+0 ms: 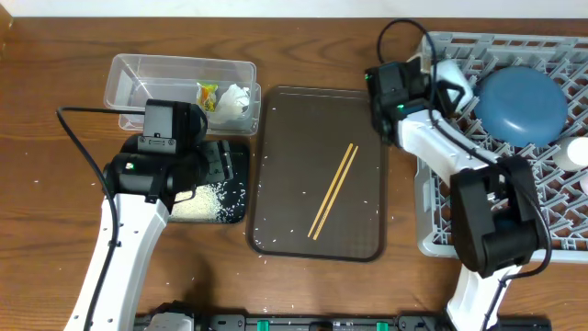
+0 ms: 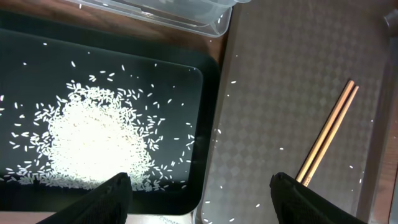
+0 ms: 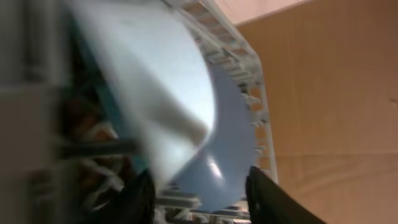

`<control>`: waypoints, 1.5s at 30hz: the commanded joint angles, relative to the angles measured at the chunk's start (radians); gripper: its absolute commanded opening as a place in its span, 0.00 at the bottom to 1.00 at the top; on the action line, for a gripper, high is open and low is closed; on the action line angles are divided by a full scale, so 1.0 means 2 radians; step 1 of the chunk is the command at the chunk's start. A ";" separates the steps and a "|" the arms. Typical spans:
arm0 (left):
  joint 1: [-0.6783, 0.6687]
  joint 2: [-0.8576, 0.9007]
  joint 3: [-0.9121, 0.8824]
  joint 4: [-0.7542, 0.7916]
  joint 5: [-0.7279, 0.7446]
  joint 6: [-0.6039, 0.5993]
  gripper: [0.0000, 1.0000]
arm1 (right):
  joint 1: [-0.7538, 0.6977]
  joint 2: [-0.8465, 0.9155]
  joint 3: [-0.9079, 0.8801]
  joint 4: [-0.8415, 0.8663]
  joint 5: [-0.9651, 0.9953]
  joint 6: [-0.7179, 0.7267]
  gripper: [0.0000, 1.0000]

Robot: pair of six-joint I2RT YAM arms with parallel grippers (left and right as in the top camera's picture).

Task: Sort waste into correct bins and load items into the dishwasher rack
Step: 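Lift the light-blue bowl and set it in the dish rack, then reach the right gripper to the chopsticks and grasp one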

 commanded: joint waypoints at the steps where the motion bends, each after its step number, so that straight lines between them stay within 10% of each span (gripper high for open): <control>1: 0.000 0.003 -0.002 0.000 -0.008 0.005 0.74 | 0.004 -0.035 0.000 0.000 -0.050 0.040 0.47; 18: 0.000 0.003 -0.002 0.051 -0.008 0.005 0.74 | -0.160 -0.185 0.000 -0.082 -0.582 0.088 0.61; 26: -0.055 0.027 -0.002 0.072 0.002 0.005 0.74 | -0.203 -0.185 0.000 -0.138 -0.598 0.089 0.73; 32: -0.122 0.079 -0.002 0.064 -0.003 0.031 0.75 | -0.193 -0.185 0.000 -0.177 -0.723 0.089 0.58; 45: -0.099 0.082 -0.002 -0.023 -0.082 -0.013 0.75 | -0.002 -0.168 -0.004 -0.252 -0.681 0.161 0.59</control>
